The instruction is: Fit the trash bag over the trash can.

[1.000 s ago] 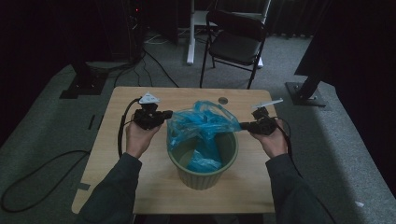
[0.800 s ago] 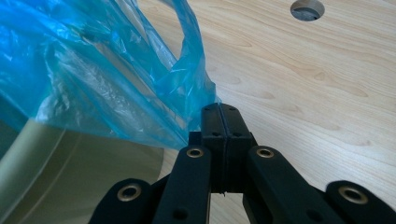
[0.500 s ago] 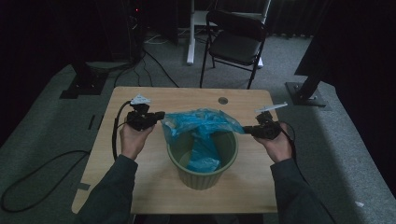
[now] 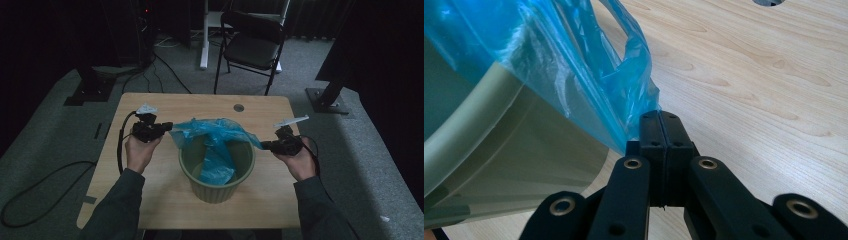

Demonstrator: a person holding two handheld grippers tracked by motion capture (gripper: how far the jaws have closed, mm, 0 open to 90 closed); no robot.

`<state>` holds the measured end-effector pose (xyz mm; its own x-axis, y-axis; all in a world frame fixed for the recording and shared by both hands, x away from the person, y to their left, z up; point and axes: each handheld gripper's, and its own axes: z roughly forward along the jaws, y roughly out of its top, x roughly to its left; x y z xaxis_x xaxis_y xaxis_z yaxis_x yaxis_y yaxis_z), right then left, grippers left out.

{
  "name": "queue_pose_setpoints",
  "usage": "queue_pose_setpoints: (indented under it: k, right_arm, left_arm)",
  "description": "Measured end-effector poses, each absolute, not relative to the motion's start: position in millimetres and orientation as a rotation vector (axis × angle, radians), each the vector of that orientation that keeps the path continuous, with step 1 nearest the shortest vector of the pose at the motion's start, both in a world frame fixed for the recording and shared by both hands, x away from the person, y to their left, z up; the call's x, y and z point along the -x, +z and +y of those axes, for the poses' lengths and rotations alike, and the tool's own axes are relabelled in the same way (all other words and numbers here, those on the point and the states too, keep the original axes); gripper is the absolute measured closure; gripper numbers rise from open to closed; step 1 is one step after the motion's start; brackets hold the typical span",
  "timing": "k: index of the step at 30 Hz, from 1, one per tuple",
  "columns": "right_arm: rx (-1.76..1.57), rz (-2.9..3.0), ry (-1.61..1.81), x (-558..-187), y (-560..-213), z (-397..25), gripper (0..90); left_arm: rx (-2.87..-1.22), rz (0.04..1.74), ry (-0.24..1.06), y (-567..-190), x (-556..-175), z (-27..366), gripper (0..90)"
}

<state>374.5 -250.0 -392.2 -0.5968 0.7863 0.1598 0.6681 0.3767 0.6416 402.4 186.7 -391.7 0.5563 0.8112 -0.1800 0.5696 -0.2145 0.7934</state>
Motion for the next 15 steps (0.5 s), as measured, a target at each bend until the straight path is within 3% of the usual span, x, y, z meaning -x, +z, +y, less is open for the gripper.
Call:
queue_pose_setpoints:
  k: [7,9,12,15]
  right_arm:
    - [-1.256,2.471,1.063,-369.8,-385.3,-248.1,87.5]
    - [-1.231,2.461,1.08,-367.5,-380.2,-247.7,82.4]
    - [-1.194,2.444,1.117,-364.7,-372.1,-248.4,77.6]
    - [-1.148,2.437,1.168,-361.9,-364.5,-249.8,67.1]
  left_arm:
    - [-1.908,1.106,0.336,-387.6,-399.1,187.6,87.5]
    - [-1.906,1.095,0.344,-384.3,-396.7,187.5,79.1]
    - [-1.896,1.075,0.355,-377.2,-391.8,187.0,74.8]
    - [-1.888,1.066,0.362,-372.7,-388.7,186.5,69.1]
